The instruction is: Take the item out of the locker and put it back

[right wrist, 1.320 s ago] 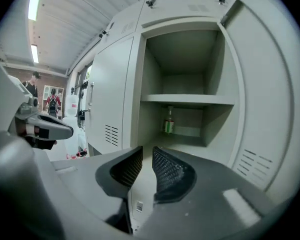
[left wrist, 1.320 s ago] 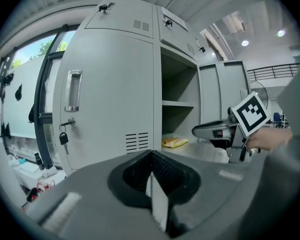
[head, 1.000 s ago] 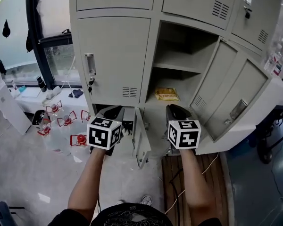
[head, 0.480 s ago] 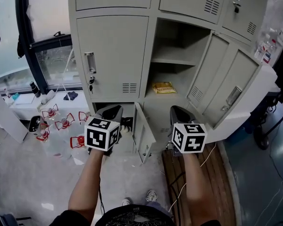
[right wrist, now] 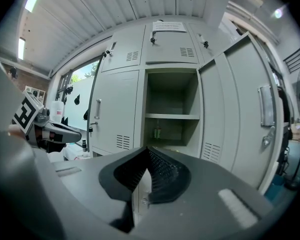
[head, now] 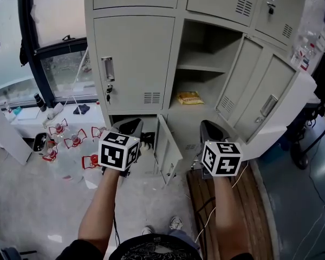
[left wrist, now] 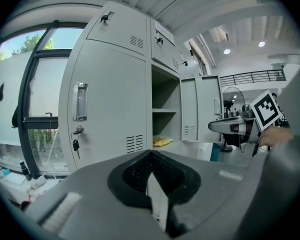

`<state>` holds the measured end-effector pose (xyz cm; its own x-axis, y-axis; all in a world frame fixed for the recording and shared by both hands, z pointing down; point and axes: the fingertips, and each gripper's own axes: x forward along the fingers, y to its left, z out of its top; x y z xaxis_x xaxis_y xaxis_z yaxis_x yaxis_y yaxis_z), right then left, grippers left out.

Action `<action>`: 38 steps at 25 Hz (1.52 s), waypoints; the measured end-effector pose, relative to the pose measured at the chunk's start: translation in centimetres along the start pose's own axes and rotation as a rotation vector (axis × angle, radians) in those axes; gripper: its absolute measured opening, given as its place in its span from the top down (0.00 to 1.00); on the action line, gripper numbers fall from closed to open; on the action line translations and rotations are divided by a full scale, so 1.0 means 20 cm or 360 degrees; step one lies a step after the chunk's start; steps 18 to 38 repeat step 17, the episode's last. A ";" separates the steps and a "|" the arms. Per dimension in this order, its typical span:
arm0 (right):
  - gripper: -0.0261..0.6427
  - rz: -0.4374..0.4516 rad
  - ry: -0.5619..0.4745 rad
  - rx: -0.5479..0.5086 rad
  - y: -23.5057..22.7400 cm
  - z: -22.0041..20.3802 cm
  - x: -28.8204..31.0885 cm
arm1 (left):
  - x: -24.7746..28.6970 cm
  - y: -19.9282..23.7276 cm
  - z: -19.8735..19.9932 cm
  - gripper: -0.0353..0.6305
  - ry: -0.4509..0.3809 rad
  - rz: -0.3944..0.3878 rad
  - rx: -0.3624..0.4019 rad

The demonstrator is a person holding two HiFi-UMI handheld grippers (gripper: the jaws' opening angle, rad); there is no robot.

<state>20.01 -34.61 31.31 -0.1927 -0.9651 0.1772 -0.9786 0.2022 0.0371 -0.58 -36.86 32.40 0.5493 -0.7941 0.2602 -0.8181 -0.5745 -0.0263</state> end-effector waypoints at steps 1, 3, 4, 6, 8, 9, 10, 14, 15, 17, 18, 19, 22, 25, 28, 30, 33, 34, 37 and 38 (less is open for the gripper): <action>0.92 -0.0001 -0.0001 0.0002 0.00 0.00 0.00 | 0.00 0.00 -0.01 0.95 0.0003 -0.0001 -0.0001; 0.92 0.0002 -0.0003 0.0001 0.01 0.00 0.00 | -0.01 0.02 -0.01 0.95 0.0006 0.0002 -0.0007; 0.92 0.0003 -0.0005 0.0000 0.02 0.00 0.00 | -0.01 0.02 -0.02 0.95 0.0006 0.0005 -0.0009; 0.92 0.0004 -0.0008 -0.0002 0.03 0.01 0.00 | -0.02 0.03 -0.02 0.95 0.0007 0.0008 -0.0014; 0.92 -0.0002 -0.0008 -0.0002 0.03 0.01 0.00 | -0.02 0.03 -0.02 0.95 0.0007 0.0004 -0.0016; 0.92 -0.0005 -0.0010 -0.0001 0.03 0.01 0.01 | -0.02 0.04 -0.02 0.95 0.0006 0.0001 -0.0016; 0.92 -0.0007 -0.0012 0.0001 0.03 0.01 0.01 | -0.02 0.04 -0.02 0.95 0.0005 -0.0002 -0.0017; 0.92 0.0000 -0.0016 -0.0003 0.04 0.01 0.02 | -0.02 0.06 -0.02 0.95 -0.0001 0.0004 -0.0023; 0.92 0.0003 -0.0016 -0.0004 0.05 0.01 0.03 | -0.02 0.06 -0.02 0.95 -0.0002 0.0006 -0.0024; 0.92 0.0009 -0.0016 -0.0005 0.05 0.01 0.03 | -0.02 0.07 -0.02 0.95 -0.0002 0.0007 -0.0026; 0.92 0.0009 -0.0016 -0.0005 0.05 0.01 0.03 | -0.02 0.07 -0.02 0.95 -0.0002 0.0007 -0.0026; 0.92 0.0009 -0.0016 -0.0005 0.05 0.01 0.03 | -0.02 0.07 -0.02 0.95 -0.0002 0.0007 -0.0026; 0.92 0.0009 -0.0016 -0.0005 0.05 0.01 0.03 | -0.02 0.07 -0.02 0.95 -0.0002 0.0007 -0.0026; 0.92 0.0009 -0.0016 -0.0005 0.05 0.01 0.03 | -0.02 0.07 -0.02 0.95 -0.0002 0.0007 -0.0026; 0.92 0.0009 -0.0016 -0.0005 0.05 0.01 0.03 | -0.02 0.07 -0.02 0.95 -0.0002 0.0007 -0.0026; 0.92 0.0009 -0.0016 -0.0005 0.05 0.01 0.03 | -0.02 0.07 -0.02 0.95 -0.0002 0.0007 -0.0026; 0.92 0.0009 -0.0016 -0.0005 0.05 0.01 0.03 | -0.02 0.07 -0.02 0.95 -0.0002 0.0007 -0.0026; 0.92 0.0009 -0.0016 -0.0005 0.05 0.01 0.03 | -0.02 0.07 -0.02 0.95 -0.0002 0.0007 -0.0026; 0.92 0.0009 -0.0016 -0.0005 0.05 0.01 0.03 | -0.02 0.07 -0.02 0.95 -0.0002 0.0007 -0.0026; 0.92 0.0009 -0.0016 -0.0005 0.05 0.01 0.03 | -0.02 0.07 -0.02 0.95 -0.0002 0.0007 -0.0026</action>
